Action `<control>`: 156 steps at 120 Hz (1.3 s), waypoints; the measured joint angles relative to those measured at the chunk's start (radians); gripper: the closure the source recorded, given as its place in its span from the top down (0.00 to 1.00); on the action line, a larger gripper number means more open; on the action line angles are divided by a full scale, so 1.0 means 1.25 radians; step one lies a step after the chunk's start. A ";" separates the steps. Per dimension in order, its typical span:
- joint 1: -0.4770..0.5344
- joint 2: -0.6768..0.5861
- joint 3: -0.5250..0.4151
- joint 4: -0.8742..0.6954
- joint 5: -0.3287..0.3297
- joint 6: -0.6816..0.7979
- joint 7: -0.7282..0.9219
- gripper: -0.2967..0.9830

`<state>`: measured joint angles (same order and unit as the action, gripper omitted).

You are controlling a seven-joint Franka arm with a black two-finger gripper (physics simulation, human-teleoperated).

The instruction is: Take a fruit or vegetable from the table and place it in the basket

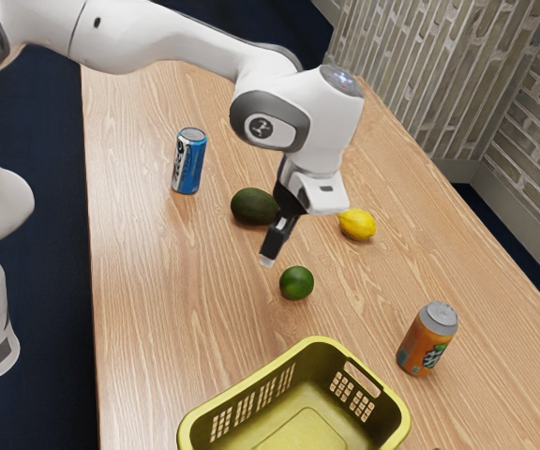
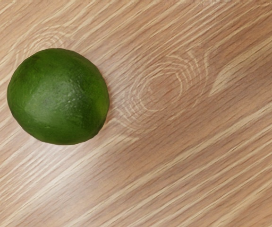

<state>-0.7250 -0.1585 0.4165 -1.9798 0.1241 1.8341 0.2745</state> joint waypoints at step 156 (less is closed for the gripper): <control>0.439 0.044 -0.413 -0.043 -0.112 0.085 -0.050 0.75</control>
<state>-0.1766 -0.1039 -0.1000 -2.0338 -0.0160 1.9403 0.2126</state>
